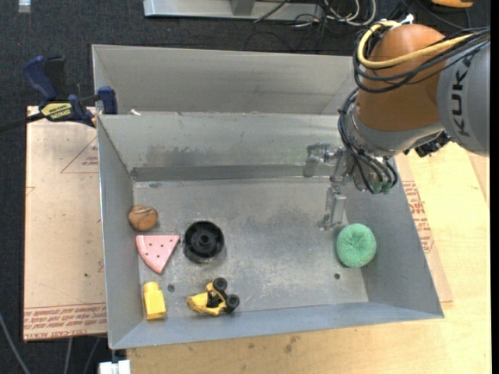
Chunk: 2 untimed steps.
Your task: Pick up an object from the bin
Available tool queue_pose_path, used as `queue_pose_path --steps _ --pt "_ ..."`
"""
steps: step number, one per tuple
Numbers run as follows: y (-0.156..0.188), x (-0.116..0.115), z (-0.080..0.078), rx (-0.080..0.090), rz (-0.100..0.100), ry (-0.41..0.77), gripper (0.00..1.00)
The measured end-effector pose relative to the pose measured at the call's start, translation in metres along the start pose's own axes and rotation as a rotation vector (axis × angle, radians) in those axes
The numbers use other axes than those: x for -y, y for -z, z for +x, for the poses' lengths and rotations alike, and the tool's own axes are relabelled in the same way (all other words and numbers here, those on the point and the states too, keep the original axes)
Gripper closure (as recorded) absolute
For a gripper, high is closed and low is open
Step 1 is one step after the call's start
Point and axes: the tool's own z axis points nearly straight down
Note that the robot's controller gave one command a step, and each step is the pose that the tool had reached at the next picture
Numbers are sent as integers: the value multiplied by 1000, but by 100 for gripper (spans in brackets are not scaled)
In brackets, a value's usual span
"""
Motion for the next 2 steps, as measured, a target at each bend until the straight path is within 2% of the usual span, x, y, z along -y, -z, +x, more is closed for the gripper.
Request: queue_pose_path --steps 1,2 --pt "5 0 -1 8 0 1 0" --pt "7 38 18 8 -1 12 0"
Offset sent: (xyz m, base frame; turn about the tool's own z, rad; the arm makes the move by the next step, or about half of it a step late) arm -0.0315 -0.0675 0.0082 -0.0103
